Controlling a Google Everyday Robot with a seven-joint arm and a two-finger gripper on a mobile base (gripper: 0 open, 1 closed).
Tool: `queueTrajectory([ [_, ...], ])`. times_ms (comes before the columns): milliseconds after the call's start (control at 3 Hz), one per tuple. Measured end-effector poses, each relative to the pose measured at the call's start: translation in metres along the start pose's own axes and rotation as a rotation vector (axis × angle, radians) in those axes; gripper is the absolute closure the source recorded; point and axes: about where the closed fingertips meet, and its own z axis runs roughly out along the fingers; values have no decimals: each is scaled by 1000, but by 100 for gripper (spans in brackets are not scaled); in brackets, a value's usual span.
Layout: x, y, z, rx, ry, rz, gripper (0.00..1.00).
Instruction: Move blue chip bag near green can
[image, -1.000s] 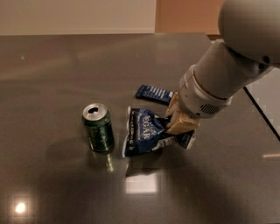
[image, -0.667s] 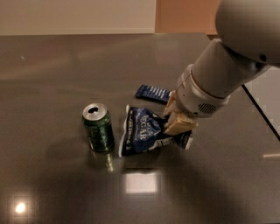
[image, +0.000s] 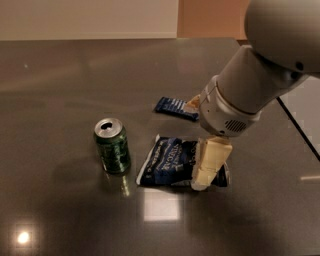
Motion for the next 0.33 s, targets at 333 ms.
queueTrajectory([
  [333, 0, 0, 0, 0, 0, 0, 0],
])
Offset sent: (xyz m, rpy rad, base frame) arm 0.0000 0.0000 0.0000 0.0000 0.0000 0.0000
